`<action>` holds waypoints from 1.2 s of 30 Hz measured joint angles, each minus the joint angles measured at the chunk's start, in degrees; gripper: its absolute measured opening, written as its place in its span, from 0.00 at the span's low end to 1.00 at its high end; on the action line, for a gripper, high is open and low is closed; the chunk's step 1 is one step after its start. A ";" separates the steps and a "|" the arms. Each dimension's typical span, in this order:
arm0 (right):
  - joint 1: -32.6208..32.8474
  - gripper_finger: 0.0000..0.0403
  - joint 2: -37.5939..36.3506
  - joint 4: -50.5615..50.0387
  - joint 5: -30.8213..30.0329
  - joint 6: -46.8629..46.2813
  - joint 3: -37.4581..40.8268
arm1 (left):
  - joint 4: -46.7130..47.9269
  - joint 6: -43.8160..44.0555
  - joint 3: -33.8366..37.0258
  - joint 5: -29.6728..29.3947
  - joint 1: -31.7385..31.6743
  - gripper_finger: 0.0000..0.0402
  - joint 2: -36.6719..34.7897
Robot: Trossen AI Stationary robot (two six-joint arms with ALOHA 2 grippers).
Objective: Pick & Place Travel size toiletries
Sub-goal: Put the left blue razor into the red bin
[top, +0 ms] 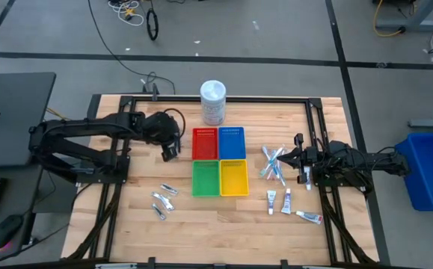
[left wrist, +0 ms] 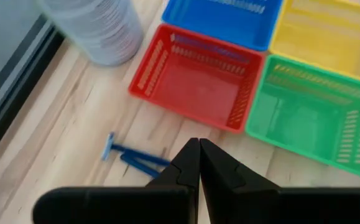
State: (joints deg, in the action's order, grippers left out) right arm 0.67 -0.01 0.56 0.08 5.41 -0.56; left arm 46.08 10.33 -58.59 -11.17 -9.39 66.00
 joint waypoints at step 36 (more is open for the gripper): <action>0.02 0.03 0.00 0.00 0.00 0.00 0.00 | 8.58 33.94 -0.18 -3.09 -2.66 0.25 15.18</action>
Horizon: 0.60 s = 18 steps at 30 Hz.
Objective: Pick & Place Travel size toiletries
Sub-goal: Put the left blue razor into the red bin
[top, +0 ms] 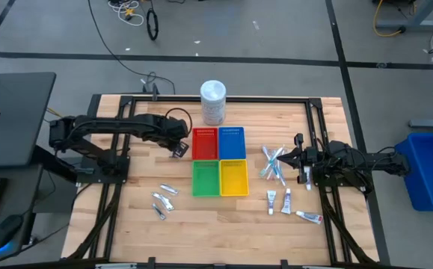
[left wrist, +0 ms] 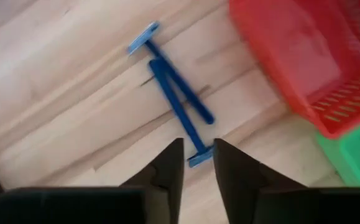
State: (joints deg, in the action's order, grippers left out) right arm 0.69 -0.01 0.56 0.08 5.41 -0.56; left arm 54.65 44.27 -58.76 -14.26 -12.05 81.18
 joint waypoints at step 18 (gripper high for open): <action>-0.01 0.03 0.00 0.00 0.01 0.02 -0.01 | -1.21 8.77 0.00 0.13 -0.31 0.60 7.09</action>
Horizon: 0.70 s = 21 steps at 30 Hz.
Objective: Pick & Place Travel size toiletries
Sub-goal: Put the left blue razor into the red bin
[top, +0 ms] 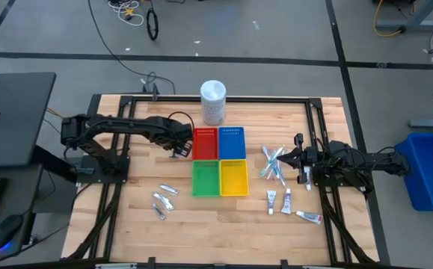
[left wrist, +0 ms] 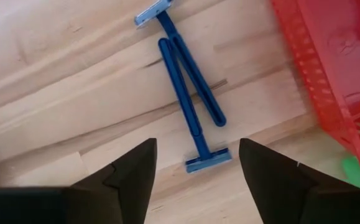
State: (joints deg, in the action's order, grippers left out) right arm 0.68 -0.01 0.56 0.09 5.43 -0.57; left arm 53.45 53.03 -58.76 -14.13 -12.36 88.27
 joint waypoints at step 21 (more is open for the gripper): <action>0.01 0.03 0.00 -0.02 -0.01 0.00 -0.01 | -15.32 5.20 12.08 3.23 -1.64 0.58 -0.02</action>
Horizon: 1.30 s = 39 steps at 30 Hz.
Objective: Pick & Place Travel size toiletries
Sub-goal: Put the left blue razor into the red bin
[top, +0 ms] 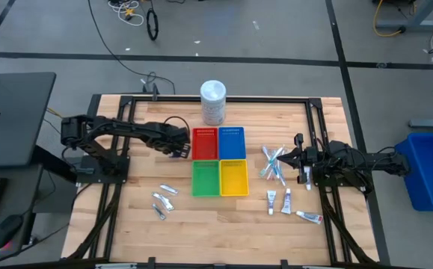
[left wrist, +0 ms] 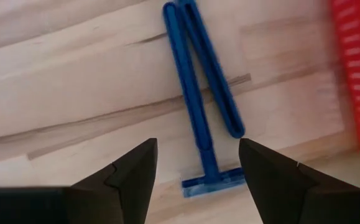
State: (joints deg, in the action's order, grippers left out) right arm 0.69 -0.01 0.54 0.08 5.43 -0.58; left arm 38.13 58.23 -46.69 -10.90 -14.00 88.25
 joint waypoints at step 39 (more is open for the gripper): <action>-0.02 0.03 0.00 0.02 0.00 0.00 0.00 | -8.27 0.16 4.27 4.27 -3.06 0.58 -0.02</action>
State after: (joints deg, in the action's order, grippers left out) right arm 0.67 -0.01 0.56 0.08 5.43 -0.58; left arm 29.86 58.39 -42.41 -6.62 -17.06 88.23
